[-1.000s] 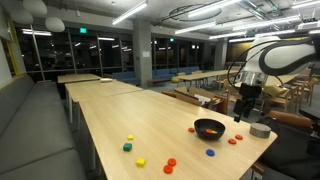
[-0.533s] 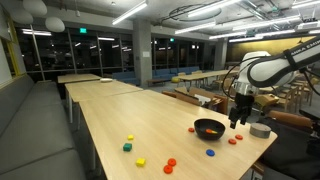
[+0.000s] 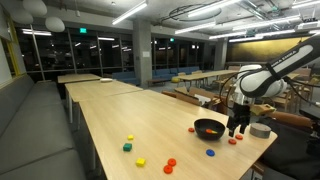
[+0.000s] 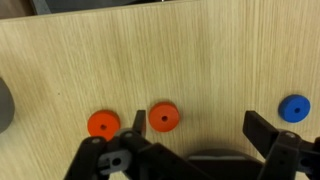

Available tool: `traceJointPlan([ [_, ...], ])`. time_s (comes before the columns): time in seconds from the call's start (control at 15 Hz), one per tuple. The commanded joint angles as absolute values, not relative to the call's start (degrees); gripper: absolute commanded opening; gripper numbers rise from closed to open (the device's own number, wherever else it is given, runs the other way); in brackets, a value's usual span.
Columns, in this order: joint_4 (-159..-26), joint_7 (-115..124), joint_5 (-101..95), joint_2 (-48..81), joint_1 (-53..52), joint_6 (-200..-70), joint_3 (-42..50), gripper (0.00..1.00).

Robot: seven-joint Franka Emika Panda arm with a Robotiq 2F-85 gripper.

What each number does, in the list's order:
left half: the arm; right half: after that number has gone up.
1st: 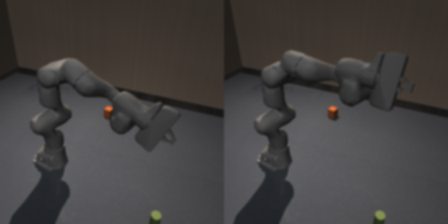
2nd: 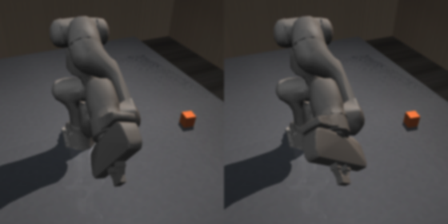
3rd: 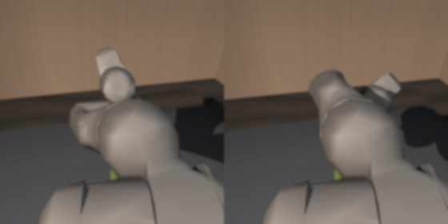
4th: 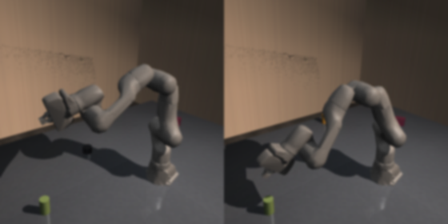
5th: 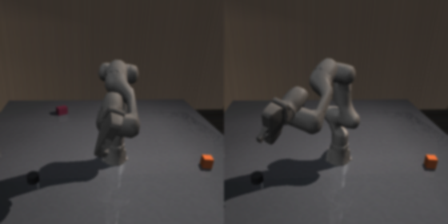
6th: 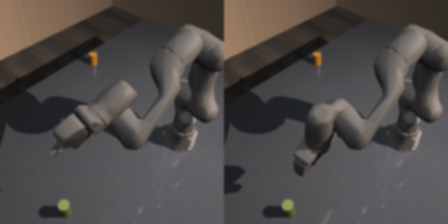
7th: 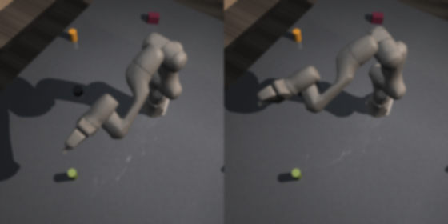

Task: Place three orange rings and one blue ring inside the black bowl

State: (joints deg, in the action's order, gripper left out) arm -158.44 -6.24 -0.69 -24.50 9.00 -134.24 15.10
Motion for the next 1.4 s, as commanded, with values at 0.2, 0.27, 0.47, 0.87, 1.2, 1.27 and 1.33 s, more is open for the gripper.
traceJointPlan([
  [0.2,-158.4,-8.6,2.9,-18.0,9.9,-140.0,16.0,1.00],
  [0.27,-158.4,-8.3,2.6,-17.3,10.0,-140.8,15.7,1.00],
  [0.47,-158.4,-7.2,1.9,-15.3,10.2,-143.5,15.0,1.00],
  [0.87,-158.2,-7.0,1.8,-12.7,10.1,-146.7,14.4,1.00],
  [1.2,-158.0,-6.9,1.1,-12.7,10.5,-146.7,14.3,1.00],
  [1.27,-158.0,-6.9,1.1,-12.9,10.5,-146.6,14.3,1.00],
  [1.33,-157.9,-7.0,1.0,-12.9,10.5,-146.5,14.2,1.00],
])
